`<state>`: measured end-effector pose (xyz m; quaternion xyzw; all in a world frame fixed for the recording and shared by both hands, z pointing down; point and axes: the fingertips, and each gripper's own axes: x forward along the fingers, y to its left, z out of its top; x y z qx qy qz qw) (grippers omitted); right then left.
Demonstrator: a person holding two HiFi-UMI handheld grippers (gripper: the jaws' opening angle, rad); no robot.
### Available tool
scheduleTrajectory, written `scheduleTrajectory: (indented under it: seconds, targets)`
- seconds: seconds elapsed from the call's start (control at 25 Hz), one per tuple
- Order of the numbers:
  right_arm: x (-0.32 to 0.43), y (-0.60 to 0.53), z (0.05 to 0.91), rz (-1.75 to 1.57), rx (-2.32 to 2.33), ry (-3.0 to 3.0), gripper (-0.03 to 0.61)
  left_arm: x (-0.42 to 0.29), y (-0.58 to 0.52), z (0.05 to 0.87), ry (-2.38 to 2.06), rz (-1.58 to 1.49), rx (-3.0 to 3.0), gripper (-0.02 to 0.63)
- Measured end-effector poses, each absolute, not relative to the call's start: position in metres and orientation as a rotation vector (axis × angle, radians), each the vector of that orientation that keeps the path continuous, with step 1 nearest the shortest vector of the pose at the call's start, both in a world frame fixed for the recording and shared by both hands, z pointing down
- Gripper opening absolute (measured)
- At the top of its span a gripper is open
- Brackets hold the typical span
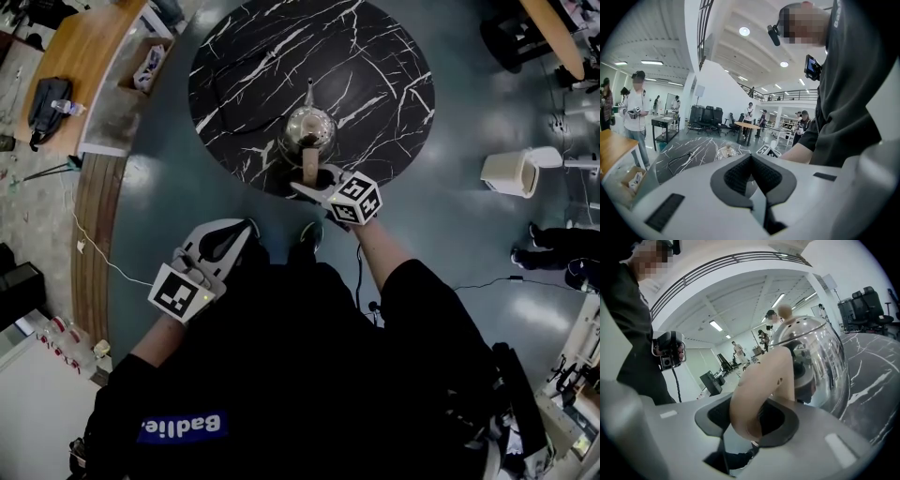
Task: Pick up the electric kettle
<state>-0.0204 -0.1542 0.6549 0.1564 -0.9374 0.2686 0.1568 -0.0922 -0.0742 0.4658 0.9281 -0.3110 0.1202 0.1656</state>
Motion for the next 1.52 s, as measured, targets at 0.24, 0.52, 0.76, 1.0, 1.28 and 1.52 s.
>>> scheduleTrajectory:
  seconds: [0.24,0.52,0.76,1.0,1.28,1.52]
  targets:
    - [-0.023,-0.157,0.648,0.757,0.5,-2.708,0.133,-0.097,-0.074,0.464,-0.891,0.357,2.646,0.006]
    - [-0.024,-0.16,0.638,0.771,0.524,-2.732,0.135,-0.099,-0.08,0.461,-0.898,0.354,2.663,0.006]
    - [-0.026,-0.165,0.617,0.743,0.541,-2.775,0.135,-0.098,-0.083,0.457,-0.887,0.349,2.692,0.006]
    - [-0.027,-0.17,0.594,0.717,0.557,-2.806,0.135,-0.092,-0.086,0.451,-0.871,0.335,2.721,0.006]
    - [-0.032,-0.168,0.565,0.705,0.576,-2.819,0.137,-0.085,-0.089,0.444,-0.842,0.304,2.749,0.006]
    - [-0.038,-0.156,0.538,0.692,0.567,-2.83,0.137,-0.079,-0.09,0.439,-0.82,0.239,2.763,0.006]
